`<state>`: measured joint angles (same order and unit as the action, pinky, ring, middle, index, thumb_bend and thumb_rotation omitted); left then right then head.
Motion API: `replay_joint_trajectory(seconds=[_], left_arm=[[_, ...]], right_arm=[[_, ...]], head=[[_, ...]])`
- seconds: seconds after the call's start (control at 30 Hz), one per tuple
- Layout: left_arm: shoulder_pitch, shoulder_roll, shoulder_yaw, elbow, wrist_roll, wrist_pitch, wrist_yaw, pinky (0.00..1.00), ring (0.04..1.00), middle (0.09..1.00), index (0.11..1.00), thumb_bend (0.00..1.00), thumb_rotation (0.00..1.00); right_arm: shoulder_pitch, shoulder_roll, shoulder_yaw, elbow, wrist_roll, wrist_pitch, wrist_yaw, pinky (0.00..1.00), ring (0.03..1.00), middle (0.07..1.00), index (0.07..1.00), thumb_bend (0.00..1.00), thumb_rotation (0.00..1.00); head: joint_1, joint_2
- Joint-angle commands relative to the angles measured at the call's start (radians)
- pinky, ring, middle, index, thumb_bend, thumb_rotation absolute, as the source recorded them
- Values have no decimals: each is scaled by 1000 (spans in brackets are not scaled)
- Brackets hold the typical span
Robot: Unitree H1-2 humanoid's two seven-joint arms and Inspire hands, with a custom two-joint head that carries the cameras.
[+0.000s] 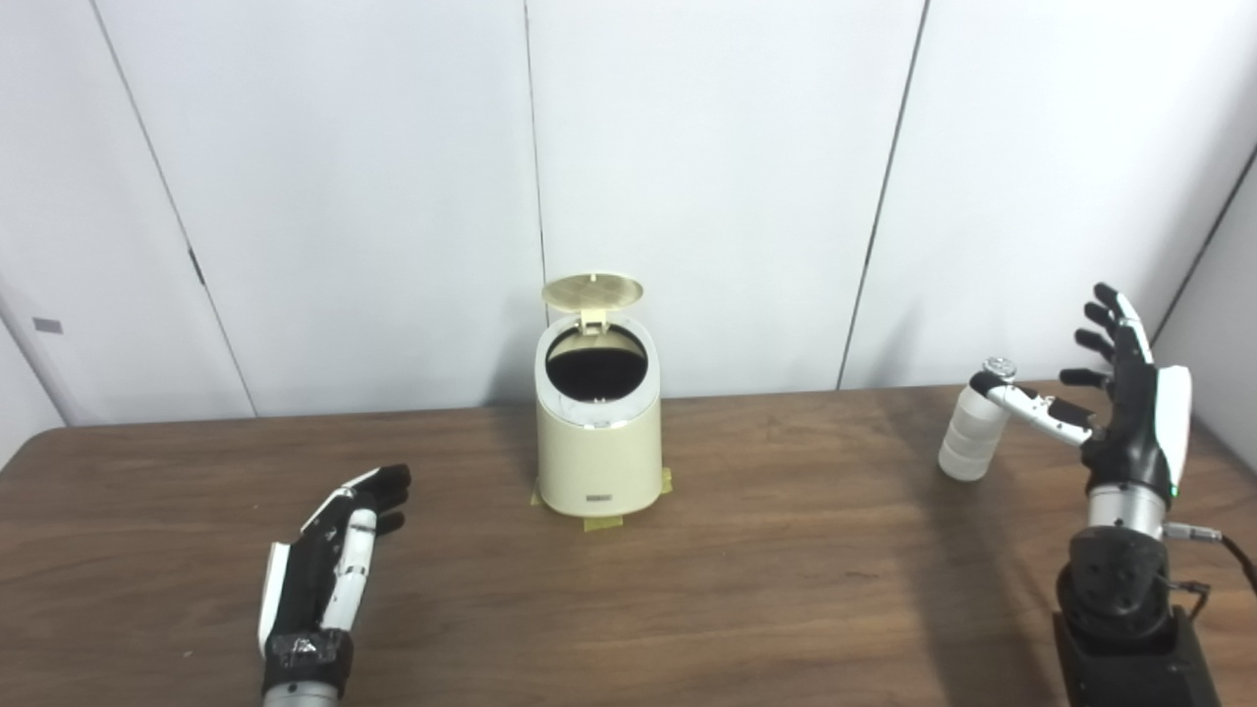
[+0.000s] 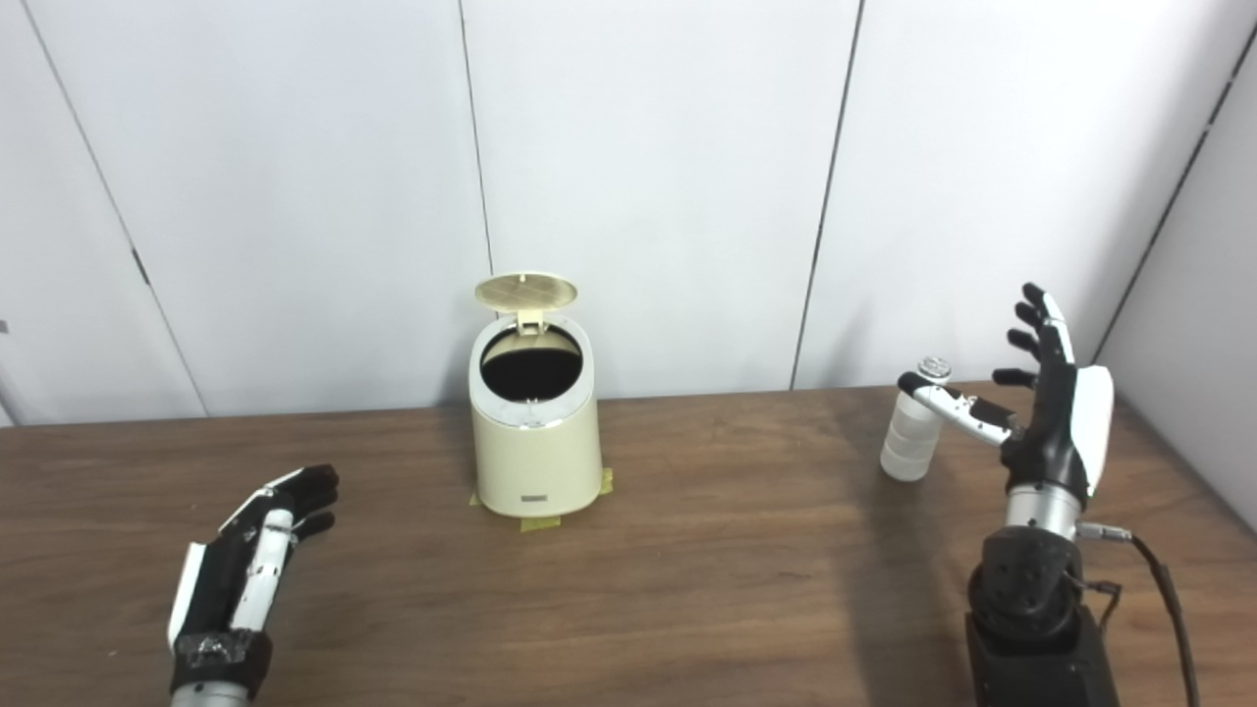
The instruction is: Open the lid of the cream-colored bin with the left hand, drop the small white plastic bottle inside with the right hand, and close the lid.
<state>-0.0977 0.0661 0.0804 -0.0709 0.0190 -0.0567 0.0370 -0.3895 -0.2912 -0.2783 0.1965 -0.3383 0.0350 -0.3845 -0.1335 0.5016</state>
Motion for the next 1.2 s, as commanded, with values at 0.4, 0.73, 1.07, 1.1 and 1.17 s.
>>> replay_joint_trajectory(seconds=[0.4, 0.73, 1.07, 1.1, 1.17], left_arm=[[-31, 10, -2, -21, 13, -34, 2, 766, 799, 777, 744, 154, 713], [-31, 10, -2, -24, 10, -32, 1, 765, 797, 774, 740, 157, 733], [-31, 13, -2, -30, 7, -24, -2, 773, 801, 777, 741, 146, 755], [-31, 13, -2, -31, 8, -24, -2, 776, 801, 776, 741, 147, 754], [-31, 12, -2, -30, 9, -23, 0, 782, 804, 777, 742, 151, 751]], right_arm=[[-52, -68, 33, 200, 51, -110, -1, 848, 933, 945, 930, 843, 250], [-70, -80, 59, 300, 87, -174, 13, 825, 916, 944, 965, 889, 340], [-97, -89, 75, 371, 102, -192, 15, 772, 883, 900, 914, 860, 244], [-99, -91, 76, 374, 104, -193, 18, 782, 888, 901, 916, 859, 245], [-106, -93, 79, 385, 106, -203, 17, 791, 891, 902, 915, 866, 253]], head=[[1, 4], [2, 4], [2, 1], [2, 1], [2, 2]])
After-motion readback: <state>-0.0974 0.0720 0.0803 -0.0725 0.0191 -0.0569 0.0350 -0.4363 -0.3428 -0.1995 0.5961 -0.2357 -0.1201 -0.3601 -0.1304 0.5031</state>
